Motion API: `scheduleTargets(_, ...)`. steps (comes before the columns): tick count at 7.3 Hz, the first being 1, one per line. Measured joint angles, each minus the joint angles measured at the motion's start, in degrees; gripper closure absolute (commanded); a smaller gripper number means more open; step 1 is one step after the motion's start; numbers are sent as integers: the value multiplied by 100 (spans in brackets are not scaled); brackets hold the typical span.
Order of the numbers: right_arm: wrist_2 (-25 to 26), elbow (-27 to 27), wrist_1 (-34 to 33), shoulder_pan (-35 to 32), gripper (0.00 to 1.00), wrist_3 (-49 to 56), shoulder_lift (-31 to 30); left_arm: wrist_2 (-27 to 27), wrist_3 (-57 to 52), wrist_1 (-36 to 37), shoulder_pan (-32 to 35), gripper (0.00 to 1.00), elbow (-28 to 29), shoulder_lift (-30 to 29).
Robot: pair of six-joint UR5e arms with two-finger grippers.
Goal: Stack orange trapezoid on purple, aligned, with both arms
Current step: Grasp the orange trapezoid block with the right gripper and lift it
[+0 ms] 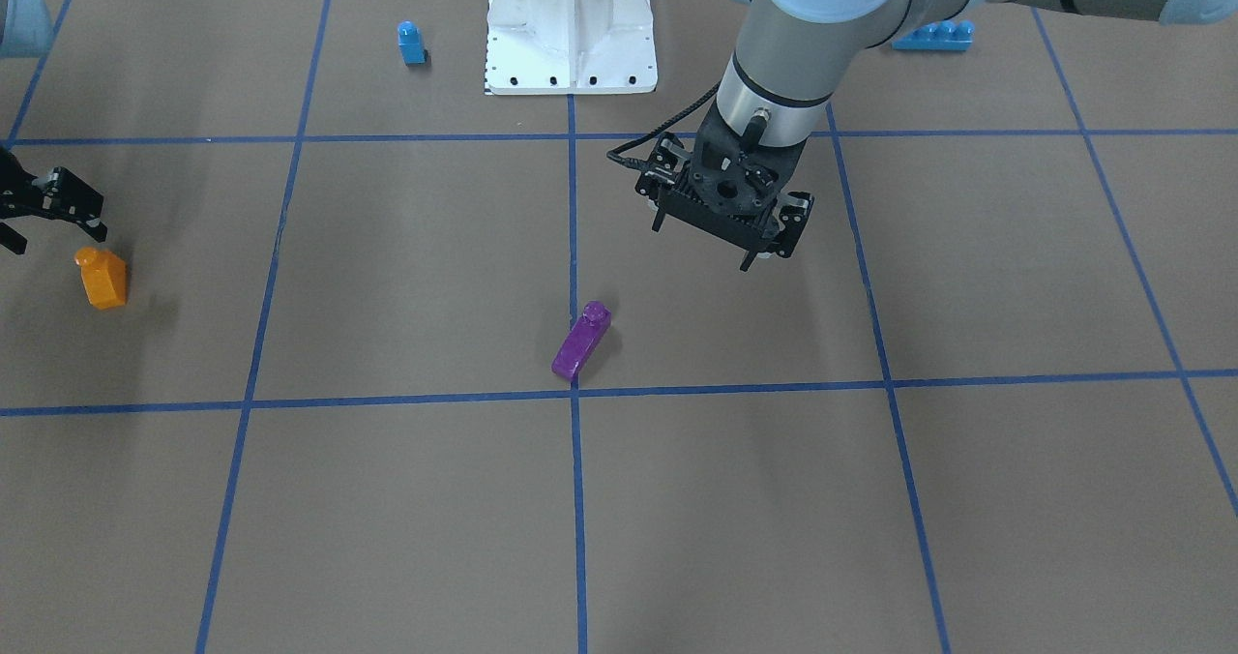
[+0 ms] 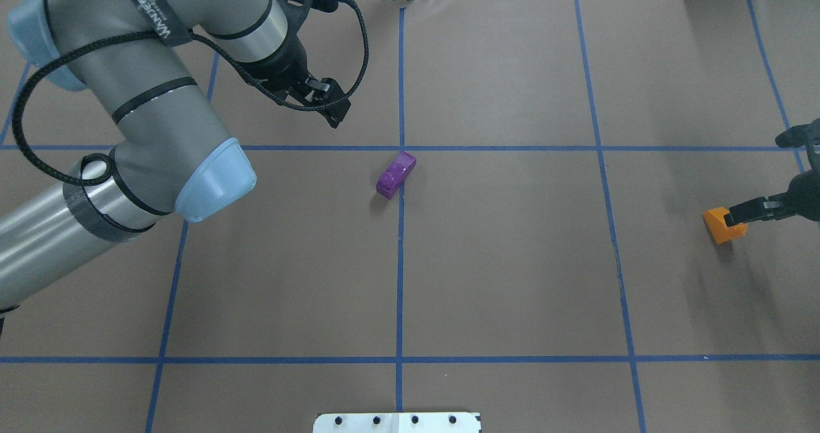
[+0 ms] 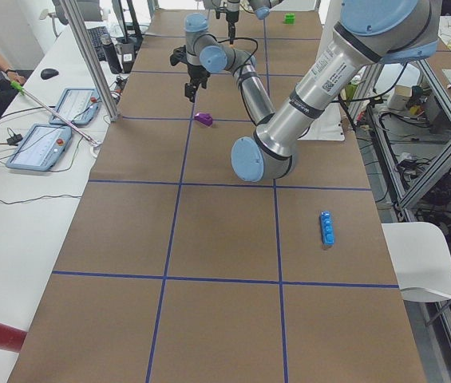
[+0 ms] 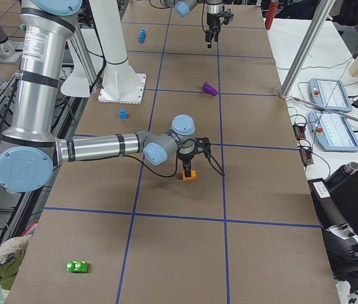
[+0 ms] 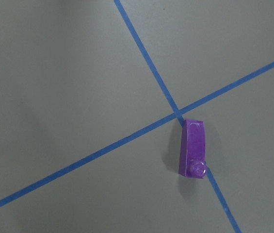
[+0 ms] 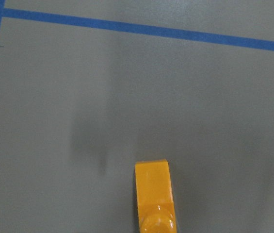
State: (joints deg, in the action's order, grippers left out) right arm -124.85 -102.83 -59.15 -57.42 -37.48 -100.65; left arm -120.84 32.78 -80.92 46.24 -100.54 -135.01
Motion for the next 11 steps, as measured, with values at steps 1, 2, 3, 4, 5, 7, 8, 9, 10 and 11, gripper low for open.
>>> scheduleTargets(1,53,137,11,89,0,-8,59,1,0,-2,-4,0,0,1)
scheduleTargets(2,126,230,15,192,0,-2,107,5,0,-3,-7,0,0,4)
scheduleTargets(3,170,333,17,290,1,15,200,7,0,-3,-9,0,0,7)
scheduleTargets(4,191,460,17,354,2,40,319,10,0,-3,-9,0,1,8)
scheduleTargets(5,199,559,17,383,4,81,403,14,0,-3,-9,0,2,10)
scheduleTargets(7,195,624,18,390,10,201,436,19,0,-9,-9,0,4,21)
scheduleTargets(8,181,629,17,389,26,244,415,22,2,-17,-15,0,4,40)
scheduleTargets(9,159,631,17,385,38,274,389,24,6,-29,-21,0,4,57)
scheduleTargets(10,136,632,16,383,52,287,377,25,10,-35,-27,0,3,60)
scheduleTargets(11,121,631,12,382,67,291,374,25,14,-37,-29,0,-2,62)
